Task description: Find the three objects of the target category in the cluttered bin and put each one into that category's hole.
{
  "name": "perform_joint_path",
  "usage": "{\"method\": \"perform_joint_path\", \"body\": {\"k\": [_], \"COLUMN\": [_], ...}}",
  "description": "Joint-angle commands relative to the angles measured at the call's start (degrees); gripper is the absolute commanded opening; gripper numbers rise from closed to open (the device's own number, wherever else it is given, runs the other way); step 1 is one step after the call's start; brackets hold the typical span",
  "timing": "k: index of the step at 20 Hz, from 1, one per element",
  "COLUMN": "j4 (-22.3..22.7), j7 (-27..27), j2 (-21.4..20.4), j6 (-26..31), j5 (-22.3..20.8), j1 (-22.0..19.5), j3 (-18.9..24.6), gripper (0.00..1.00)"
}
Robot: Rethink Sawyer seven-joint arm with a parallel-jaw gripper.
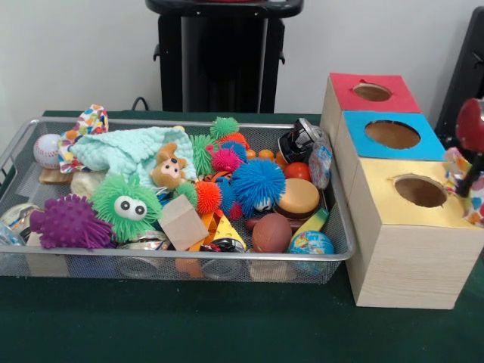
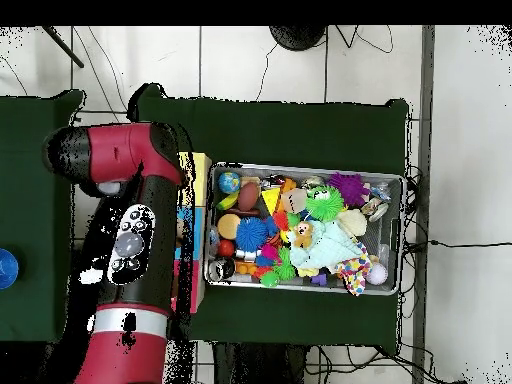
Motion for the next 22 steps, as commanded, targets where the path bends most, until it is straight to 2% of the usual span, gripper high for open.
{"method": "perform_joint_path", "body": {"k": [1, 6, 14, 19, 22], "j4": [-15.2, -18.4, -14.1, -17.5, -18.1], "j7": [19.3, 18.3, 15.2, 14.4, 14.3], "j2": [10.5, 12.3, 7.1, 5.0, 4.2], "j6": [8.1, 10.0, 12.5, 19.4, 21.4], "j5": [2.5, 2.3, 1.8, 2.0, 2.2], "j1": [0.1, -0.3, -1.6, -2.8, -3.1], "j3": [1.2, 0.5, 0.5, -1.3, -1.4], "gripper": [0.0, 0.0, 0.0, 0.0, 0.0]}}
